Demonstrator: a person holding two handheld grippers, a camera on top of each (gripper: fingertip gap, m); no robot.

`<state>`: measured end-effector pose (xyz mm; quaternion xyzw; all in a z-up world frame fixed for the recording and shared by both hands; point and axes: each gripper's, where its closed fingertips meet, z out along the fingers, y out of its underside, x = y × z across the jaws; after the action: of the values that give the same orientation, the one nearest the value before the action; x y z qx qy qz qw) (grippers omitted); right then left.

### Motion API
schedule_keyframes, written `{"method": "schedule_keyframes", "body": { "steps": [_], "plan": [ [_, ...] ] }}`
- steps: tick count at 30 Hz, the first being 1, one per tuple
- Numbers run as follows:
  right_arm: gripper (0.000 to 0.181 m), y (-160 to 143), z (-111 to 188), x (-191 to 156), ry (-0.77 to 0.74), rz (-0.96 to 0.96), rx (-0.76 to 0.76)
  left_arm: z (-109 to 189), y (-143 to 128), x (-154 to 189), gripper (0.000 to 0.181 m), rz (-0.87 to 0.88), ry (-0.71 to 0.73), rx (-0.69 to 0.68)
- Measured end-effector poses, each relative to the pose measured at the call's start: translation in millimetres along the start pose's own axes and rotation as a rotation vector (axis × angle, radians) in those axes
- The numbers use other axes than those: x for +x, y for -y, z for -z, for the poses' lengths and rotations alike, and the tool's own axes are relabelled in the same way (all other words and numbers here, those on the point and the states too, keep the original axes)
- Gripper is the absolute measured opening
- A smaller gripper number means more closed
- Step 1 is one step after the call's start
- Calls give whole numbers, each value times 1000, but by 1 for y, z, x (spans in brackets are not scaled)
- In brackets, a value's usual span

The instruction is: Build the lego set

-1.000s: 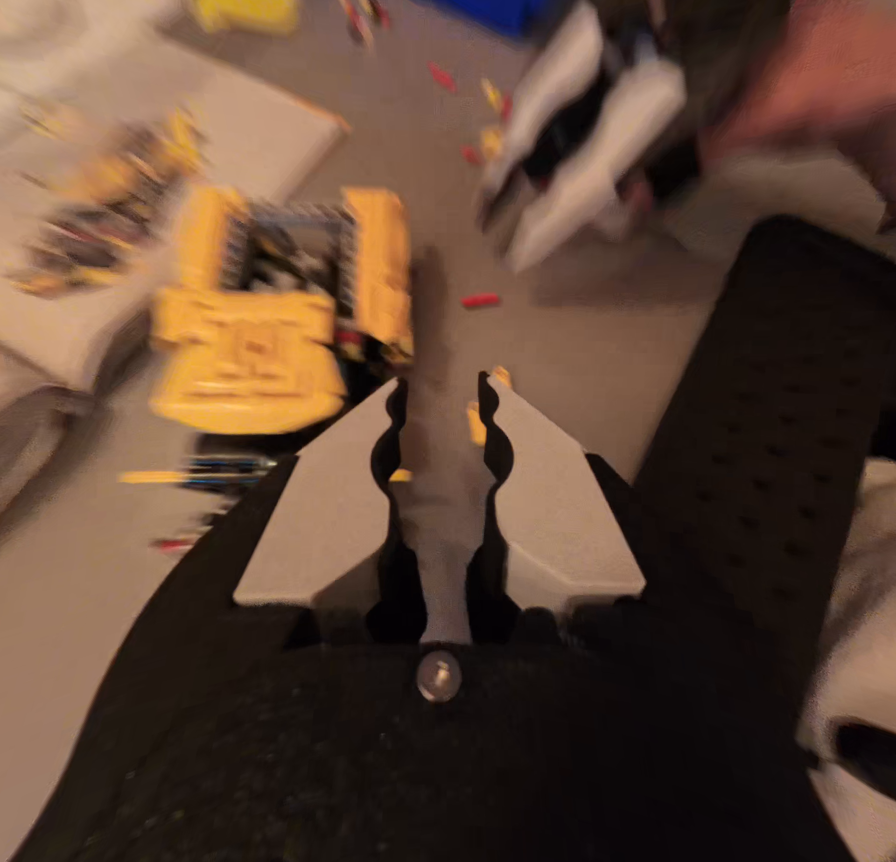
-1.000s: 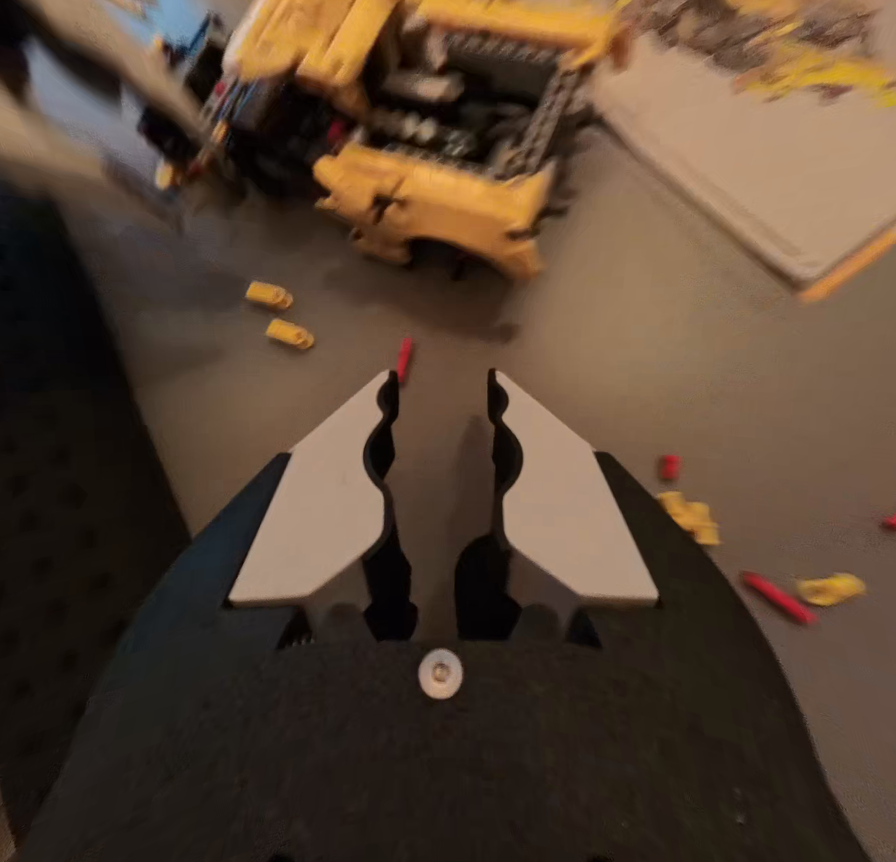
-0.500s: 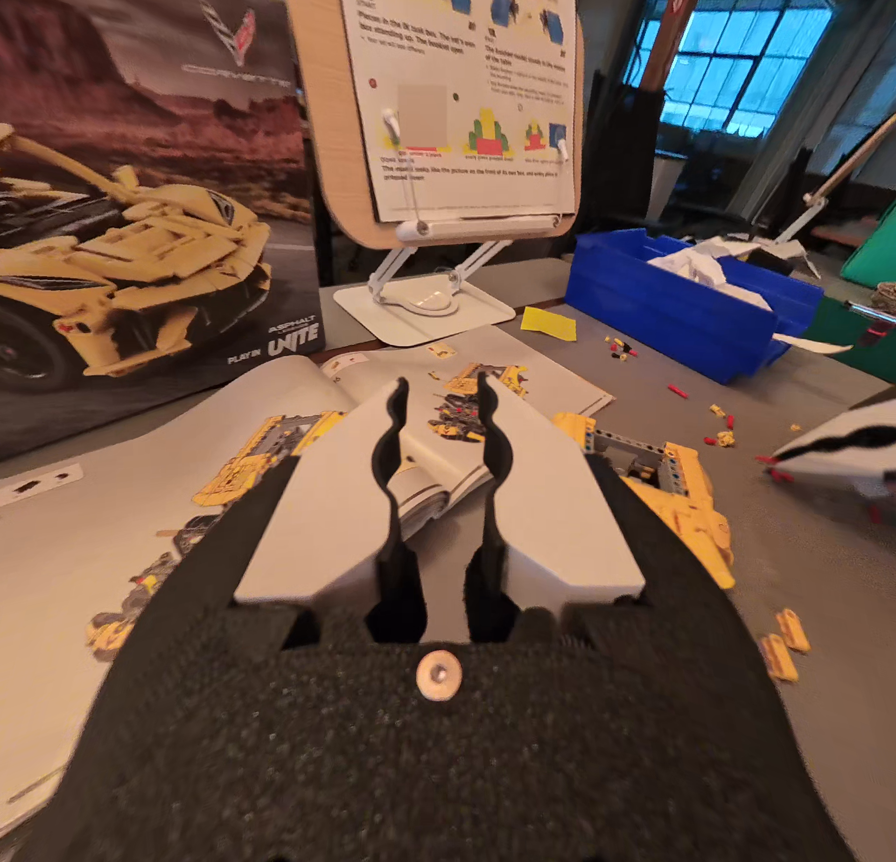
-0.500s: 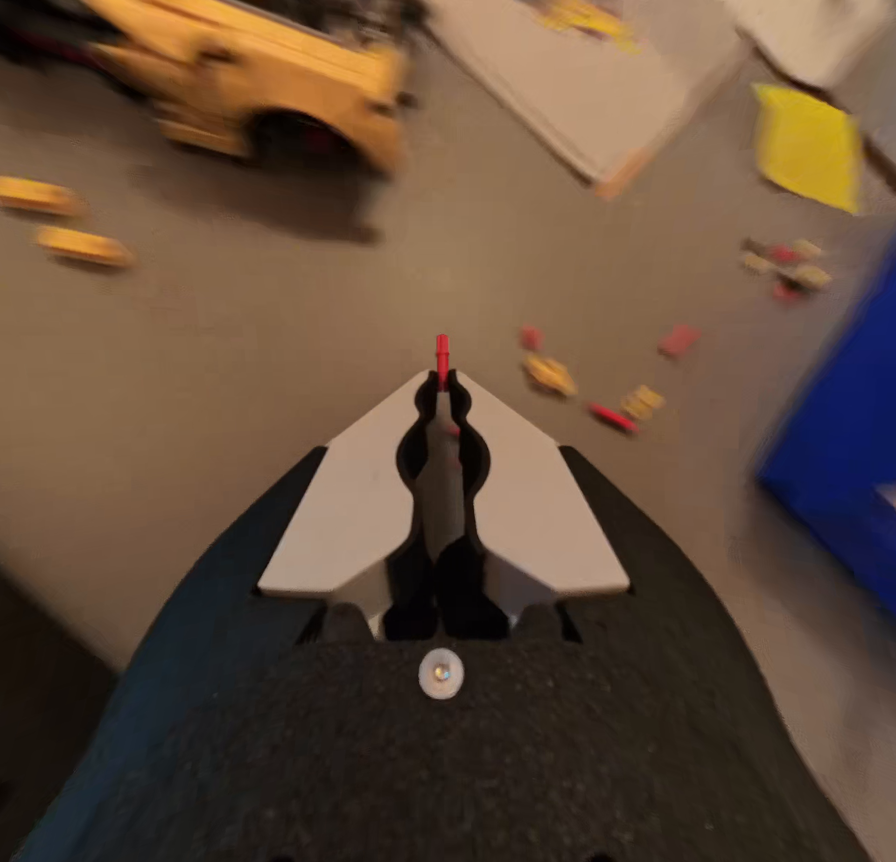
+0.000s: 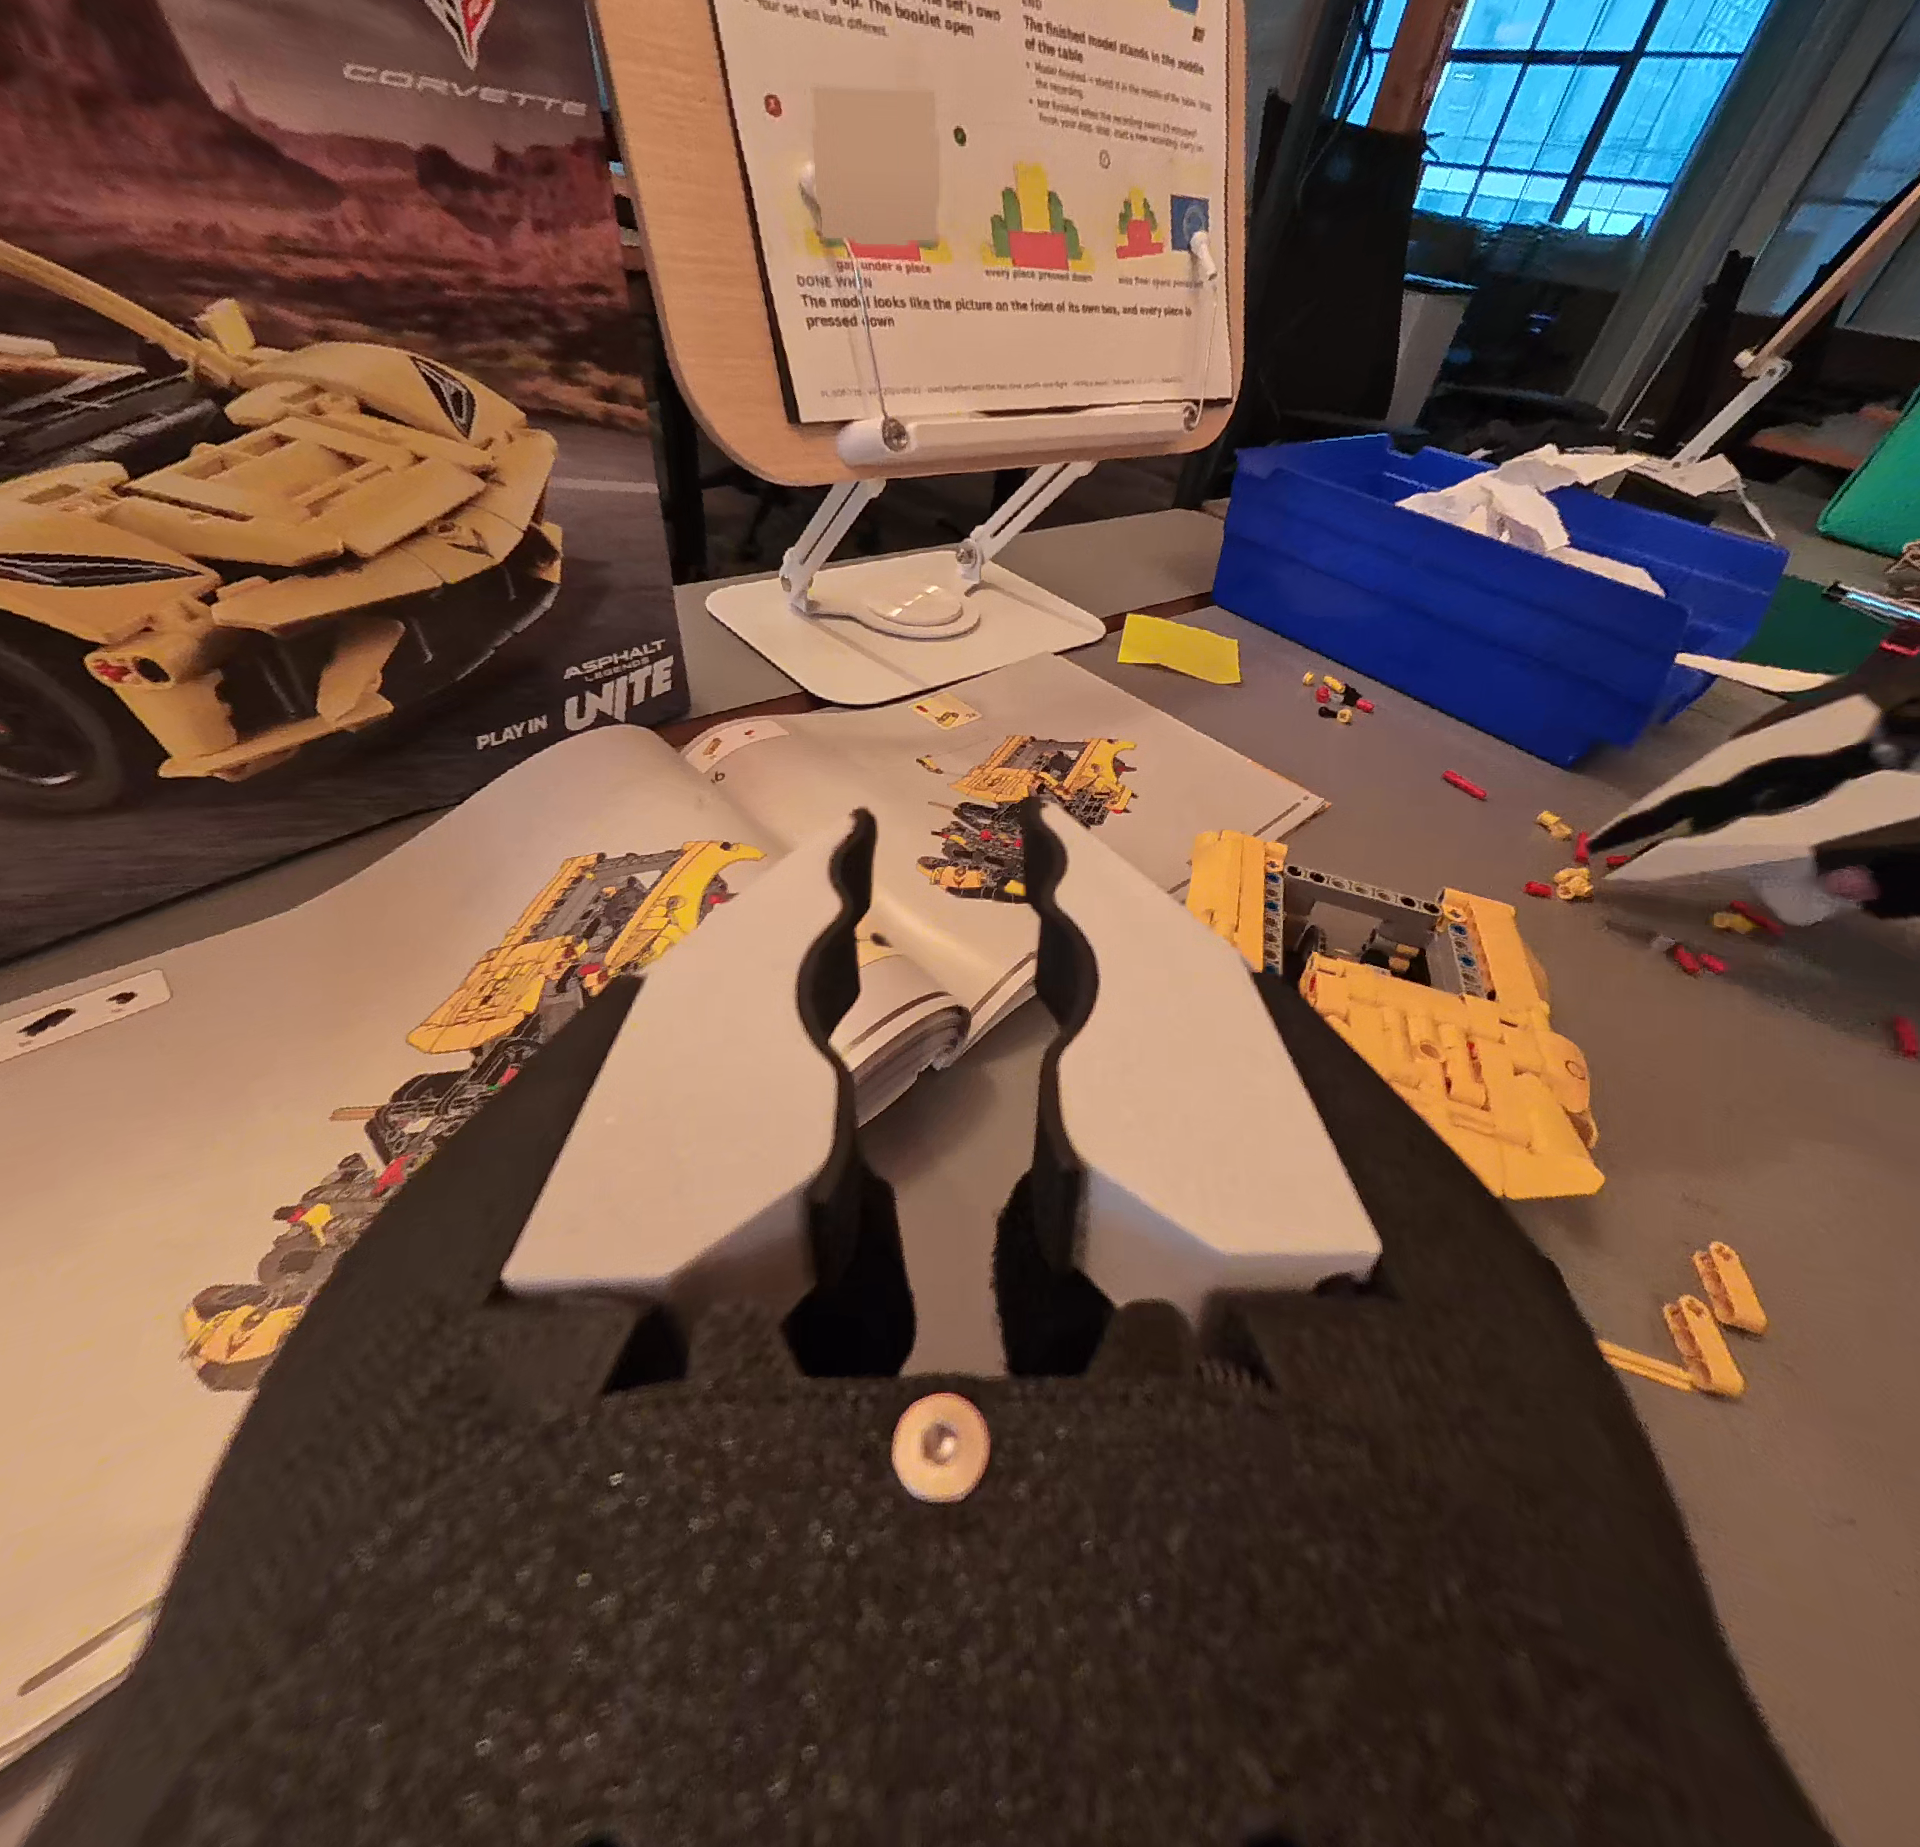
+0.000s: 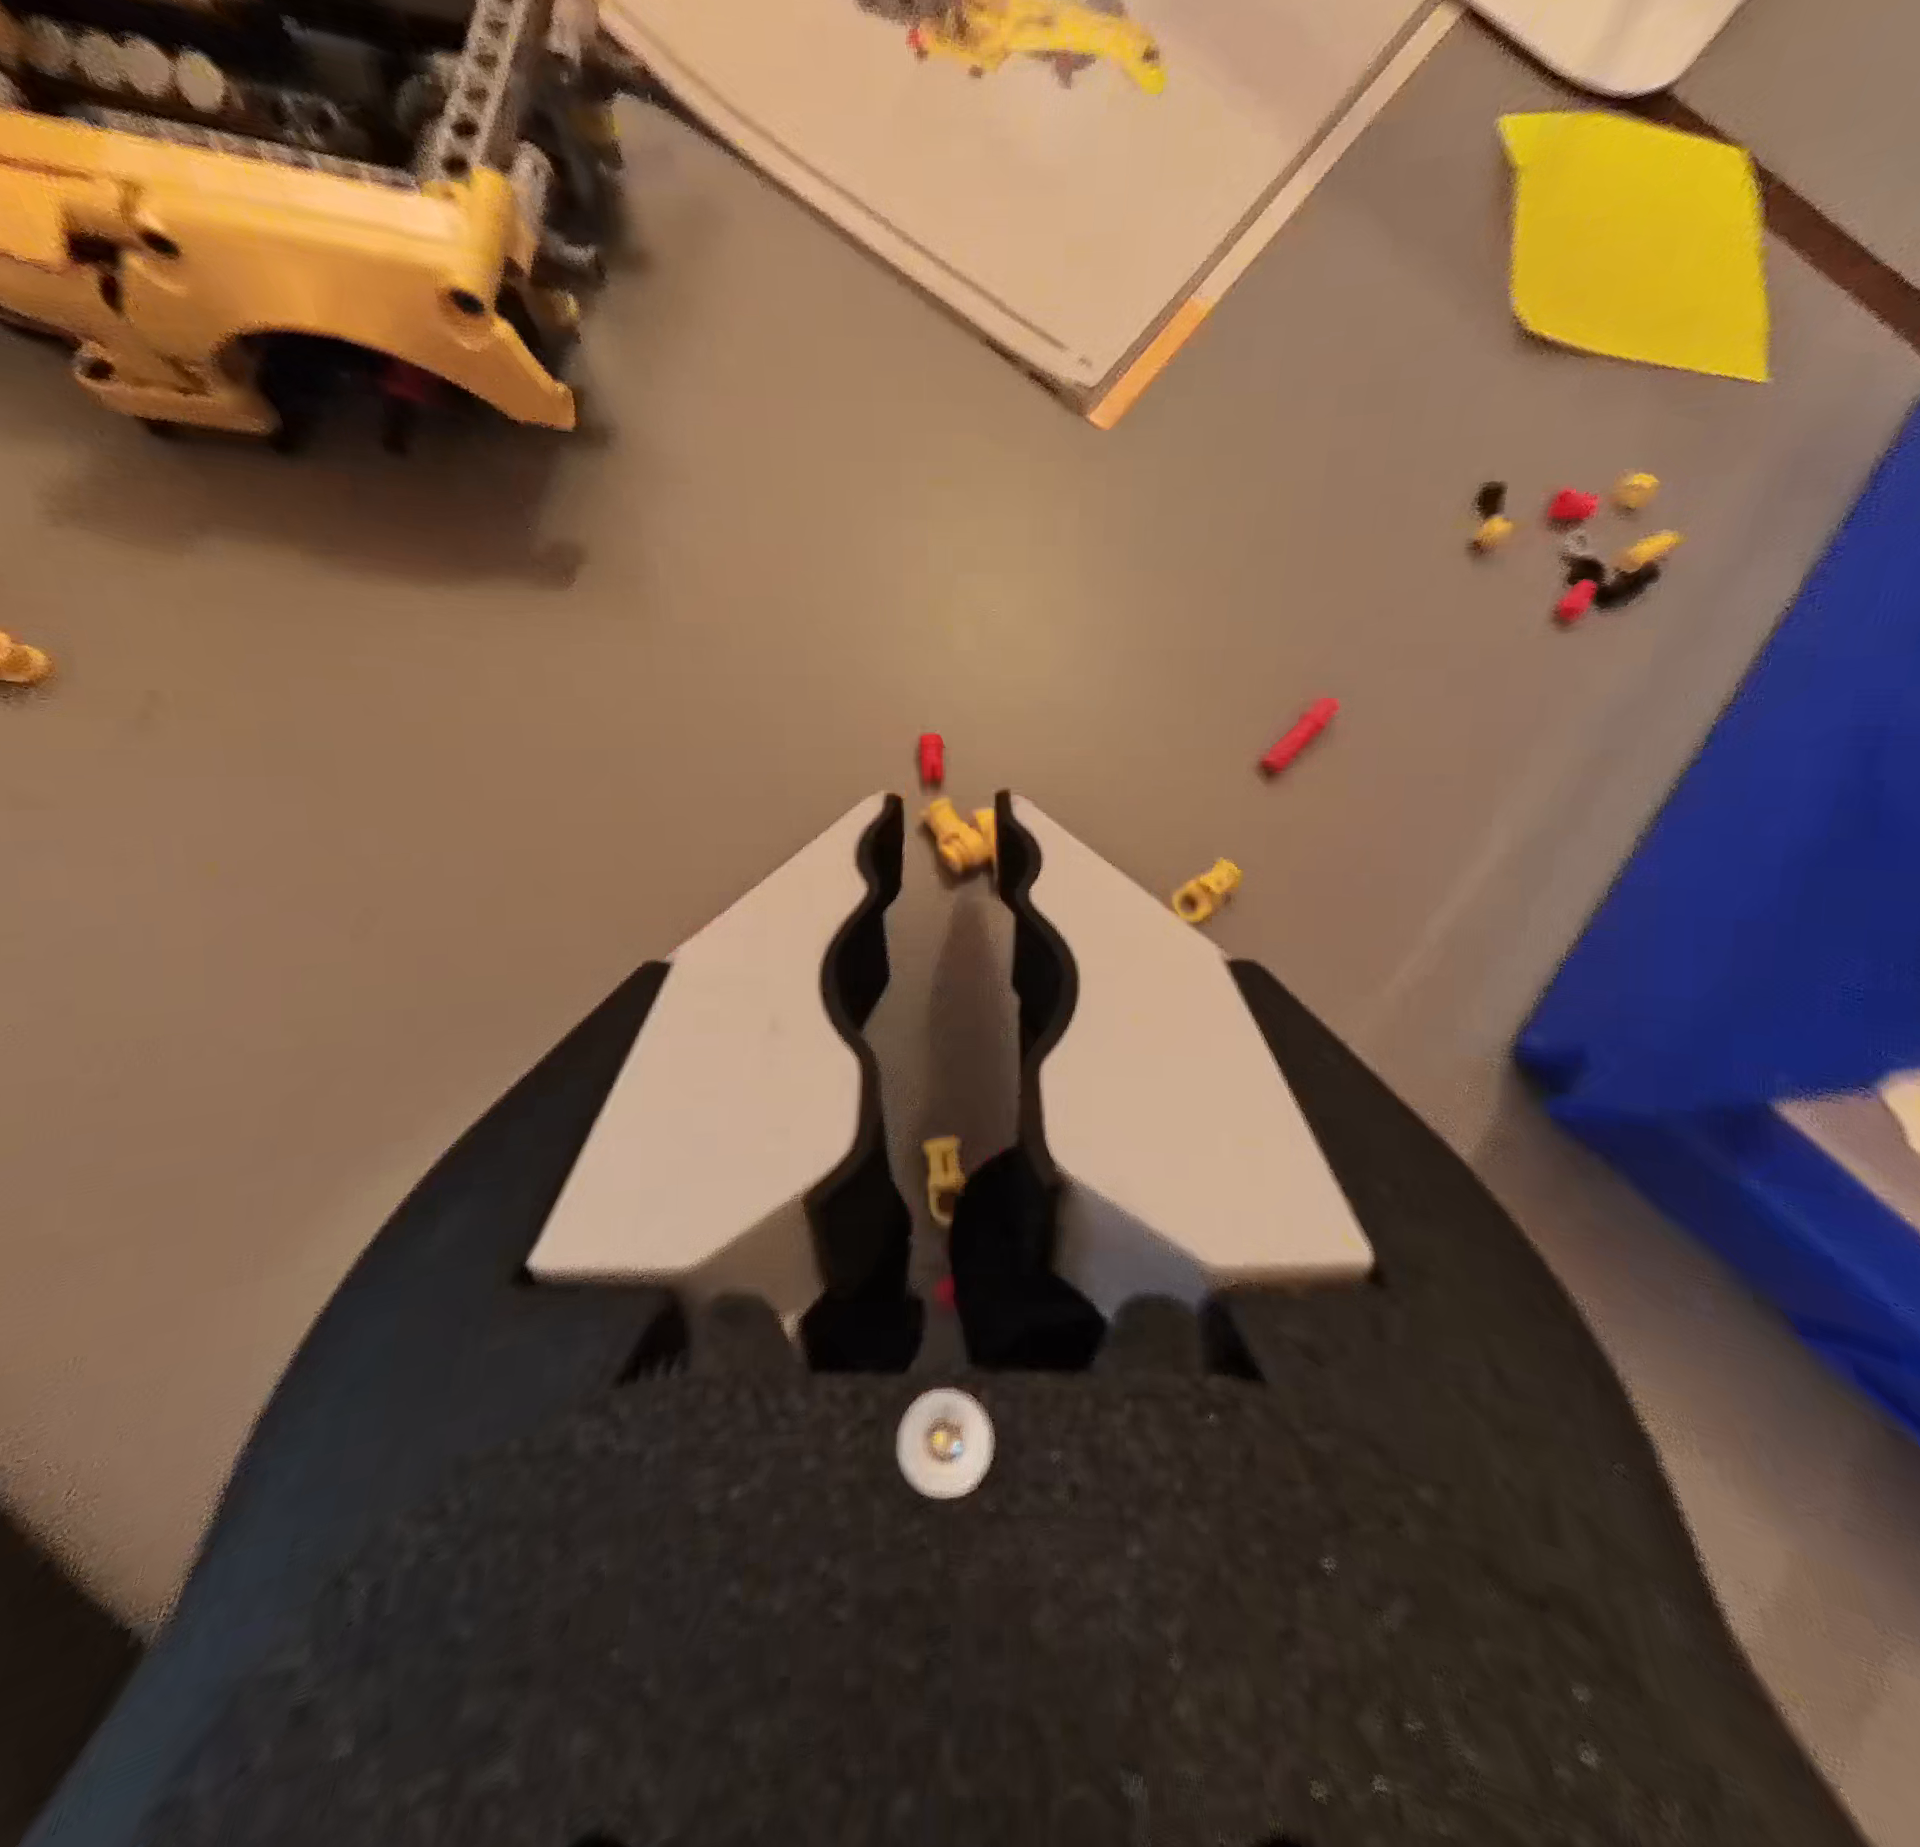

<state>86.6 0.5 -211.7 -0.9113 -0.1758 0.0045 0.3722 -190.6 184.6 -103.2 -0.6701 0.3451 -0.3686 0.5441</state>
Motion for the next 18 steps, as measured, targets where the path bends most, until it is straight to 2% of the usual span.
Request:
{"method": "schedule_keyframes", "body": {
  "steps": [5,7,10,12,15,18],
  "plan": [
    [14,-1,-26,-2,56,5,-38,0,-2,1,29,-11,-2,-6],
    [4,-2,-28,-5,87,1,-45,0,-4,-1,29,-10,1,-10],
    [4,0,-24,-11,94,50,-59,-1,-4,-1,28,-6,2,-14],
    [4,17,-13,-39,183,70,3,-1,-5,-2,28,-10,5,-17],
    [4,27,-4,-109,346,149,18,-1,-7,-1,29,-21,9,-26],
    [4,15,-9,-138,292,209,-33,-3,-10,-2,28,-35,14,-38]
  ]
}}
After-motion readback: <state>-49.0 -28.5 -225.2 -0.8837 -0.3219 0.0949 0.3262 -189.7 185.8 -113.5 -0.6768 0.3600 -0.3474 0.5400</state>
